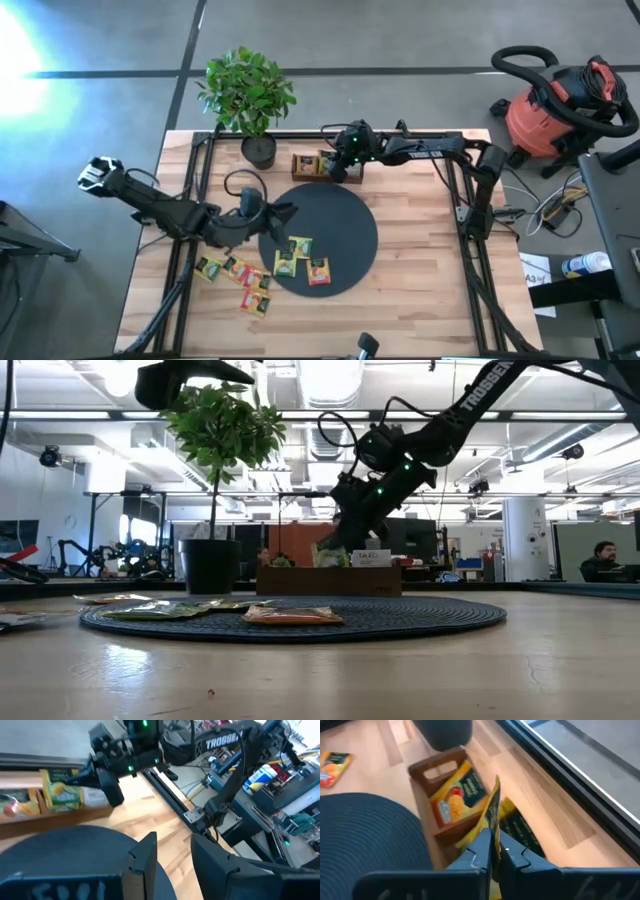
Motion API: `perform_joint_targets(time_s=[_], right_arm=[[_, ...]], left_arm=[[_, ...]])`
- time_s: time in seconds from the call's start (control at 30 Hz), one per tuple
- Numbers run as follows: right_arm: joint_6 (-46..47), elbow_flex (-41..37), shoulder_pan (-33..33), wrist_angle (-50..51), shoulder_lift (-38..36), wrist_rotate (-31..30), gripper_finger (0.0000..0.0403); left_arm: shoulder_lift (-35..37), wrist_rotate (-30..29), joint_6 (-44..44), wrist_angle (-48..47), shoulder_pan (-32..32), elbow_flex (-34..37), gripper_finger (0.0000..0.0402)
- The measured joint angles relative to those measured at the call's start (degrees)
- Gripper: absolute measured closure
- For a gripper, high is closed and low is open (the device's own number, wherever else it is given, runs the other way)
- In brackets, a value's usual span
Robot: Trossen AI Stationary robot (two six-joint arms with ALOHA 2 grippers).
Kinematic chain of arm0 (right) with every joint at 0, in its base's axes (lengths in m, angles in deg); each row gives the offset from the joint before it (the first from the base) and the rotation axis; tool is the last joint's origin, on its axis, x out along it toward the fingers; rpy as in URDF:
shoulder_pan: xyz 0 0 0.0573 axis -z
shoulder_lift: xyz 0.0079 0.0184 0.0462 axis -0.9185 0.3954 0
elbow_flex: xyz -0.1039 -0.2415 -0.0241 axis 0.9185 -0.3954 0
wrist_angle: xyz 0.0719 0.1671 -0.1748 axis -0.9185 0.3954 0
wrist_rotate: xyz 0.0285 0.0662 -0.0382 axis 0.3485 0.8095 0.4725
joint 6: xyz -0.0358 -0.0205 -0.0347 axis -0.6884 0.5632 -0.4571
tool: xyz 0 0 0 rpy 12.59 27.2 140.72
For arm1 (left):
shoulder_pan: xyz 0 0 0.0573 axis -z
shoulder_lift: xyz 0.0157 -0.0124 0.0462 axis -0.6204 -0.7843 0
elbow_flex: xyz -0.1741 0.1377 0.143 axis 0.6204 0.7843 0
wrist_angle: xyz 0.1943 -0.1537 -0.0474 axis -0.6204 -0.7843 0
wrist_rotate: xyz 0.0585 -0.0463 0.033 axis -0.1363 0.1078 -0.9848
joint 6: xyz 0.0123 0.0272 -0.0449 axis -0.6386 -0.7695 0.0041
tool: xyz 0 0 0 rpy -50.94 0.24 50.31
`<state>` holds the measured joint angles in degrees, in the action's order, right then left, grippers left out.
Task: Pick & Place Tea
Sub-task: Put the yellow tea bag into the middle slot of the wooden organizer, then put the orange tea bag into the left slot of the wooden organizer
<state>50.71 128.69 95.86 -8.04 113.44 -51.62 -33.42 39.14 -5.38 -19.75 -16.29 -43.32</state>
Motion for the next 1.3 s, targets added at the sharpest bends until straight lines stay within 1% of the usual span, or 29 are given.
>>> perform_joint_targets(time_s=[0.1,0.17,0.3,0.37,0.47,0.57,0.7,0.8,0.87,0.93,1.0,1.07,1.1,1.17,1.23,1.3], right_arm=[[0.64,-0.14,0.3,0.59,0.96,0.1,0.0394],[0.68,-0.09,0.33,0.57,1.78,1.38,0.0392],[0.85,0.16,0.1,0.72,3.76,2.2,0.0373],[0.85,0.18,0.0,0.79,4.05,2.98,0.0354],[0.13,0.22,0.0,2.21,3.71,4.52,0.0316],[-0.83,0.2,-0.04,4.46,2.45,4.92,0.0273],[-3.55,0.18,-0.02,6.97,-0.66,4.91,0.0228],[-6.42,0.24,-0.01,9.84,-4.02,4.92,0.0208],[-8.22,0.24,-0.34,12.48,-6.8,5.1,0.0202],[-10.98,0.24,-1.11,16.31,-9.9,7.28,0.02],[-12.45,0.35,-2.55,20.44,-12.13,12.81,0.02],[-13.27,0.26,-5.12,25.46,-12.9,19.54,0.0202],[-12.89,0.2,-6.67,27.27,-12.96,21.21,0.0202],[-9.9,-0.19,-10.17,28.71,-12.49,21.65,0.0202],[-6.6,-0.46,-13.41,27.78,-11.71,21.66,0.0202],[-3.53,-0.79,-16.5,26.07,-10.35,21.57,0.0202]], left_arm=[[2.24,-0.04,-0.04,-0.08,-0.83,1.79,0.0307],[3.46,-0.01,0.17,-0.04,-1.39,3.01,0.0307],[5.5,0.53,0.98,0.08,-2.25,4.9,0.0307],[6.34,1.08,1.39,0.14,-2.6,5.54,0.0307],[6.99,3.15,1.81,0.06,-3.06,6.24,0.0307],[7.17,7.23,1.93,-0.2,-3.65,7.14,0.0307],[6.82,11.63,3.95,-0.05,-4.65,9.13,0.0307],[6.8,14.19,5.86,-0.4,-5.22,11.54,0.0307],[6.8,16.97,7.05,-0.45,-5.36,13.34,0.0307],[6.54,20.43,7.63,0.6,-5.37,15.27,0.0307],[5.17,24.41,6.59,5.46,-5.42,16.89,0.0307],[2.78,29.67,2.53,12.82,-5.52,18.21,0.0307],[1.17,32.38,0.82,16.26,-5.53,18.64,0.0307],[-3.08,36.69,-0.26,19.9,-5.53,19.21,0.0307],[-8.06,41.13,0.01,21.82,-5.5,19.28,0.0307],[-13.45,45.9,0.63,23.31,-5.5,17.89,0.0307]])
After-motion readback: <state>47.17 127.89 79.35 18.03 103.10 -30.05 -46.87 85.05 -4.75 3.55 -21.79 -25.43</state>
